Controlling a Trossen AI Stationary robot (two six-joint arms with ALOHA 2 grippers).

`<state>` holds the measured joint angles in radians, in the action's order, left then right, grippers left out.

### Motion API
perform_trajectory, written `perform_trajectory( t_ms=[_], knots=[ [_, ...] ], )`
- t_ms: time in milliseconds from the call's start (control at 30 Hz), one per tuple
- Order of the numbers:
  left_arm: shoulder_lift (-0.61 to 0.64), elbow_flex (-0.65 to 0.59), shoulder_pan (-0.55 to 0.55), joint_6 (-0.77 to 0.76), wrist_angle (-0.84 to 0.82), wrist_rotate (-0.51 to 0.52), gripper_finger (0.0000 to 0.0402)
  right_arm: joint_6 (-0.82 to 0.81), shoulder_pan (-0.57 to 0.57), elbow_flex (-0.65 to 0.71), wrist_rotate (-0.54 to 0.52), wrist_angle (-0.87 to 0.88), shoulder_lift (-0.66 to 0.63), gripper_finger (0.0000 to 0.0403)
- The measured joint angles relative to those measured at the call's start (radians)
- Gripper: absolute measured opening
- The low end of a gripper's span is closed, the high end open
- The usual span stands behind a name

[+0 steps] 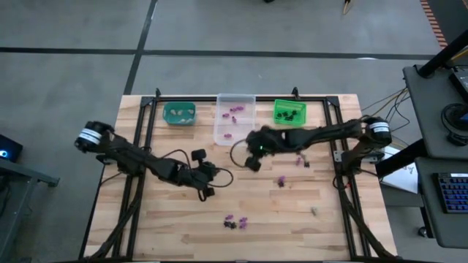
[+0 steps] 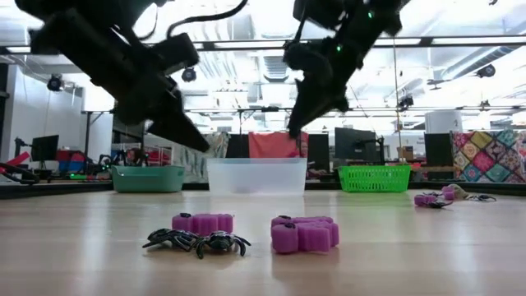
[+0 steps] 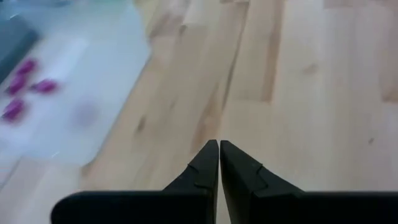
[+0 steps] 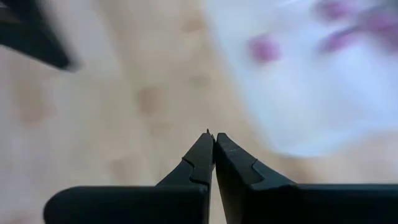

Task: Sort Halloween decoration
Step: Put the black spider toy into the green bin

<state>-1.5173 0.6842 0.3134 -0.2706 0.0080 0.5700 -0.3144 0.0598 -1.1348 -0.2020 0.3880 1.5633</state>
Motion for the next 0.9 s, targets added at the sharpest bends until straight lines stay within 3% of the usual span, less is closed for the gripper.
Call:
perform_trajectory(
  t_ms=[133, 267, 500, 600, 700, 900],
  knots=[
    [0.078, 0.000, 0.000, -0.069, -0.126, 0.015, 0.0000, 0.071, 0.093, -0.080, -0.189, 0.210, -0.034, 0.0008],
    [0.115, 0.000, 0.000, -0.115, -0.170, 0.022, 0.0000, 0.107, 0.245, -0.098, -0.250, 0.292, -0.047, 0.0008],
    [0.105, 0.002, 0.000, -0.172, -0.166, 0.023, 0.0000, 0.067, 0.564, -0.040, -0.232, 0.314, -0.005, 0.0009],
    [0.088, 0.002, 0.000, -0.191, -0.159, 0.024, 0.0000, 0.015, 0.653, -0.016, -0.115, 0.295, 0.007, 0.0015],
    [0.067, 0.002, 0.000, -0.192, -0.146, 0.024, 0.0000, 0.026, 0.690, 0.022, -0.044, 0.229, 0.012, 0.0030],
    [0.035, 0.002, 0.000, -0.193, -0.124, 0.024, 0.0000, 0.034, 0.694, 0.053, -0.042, 0.207, 0.012, 0.0068]
  ],
)
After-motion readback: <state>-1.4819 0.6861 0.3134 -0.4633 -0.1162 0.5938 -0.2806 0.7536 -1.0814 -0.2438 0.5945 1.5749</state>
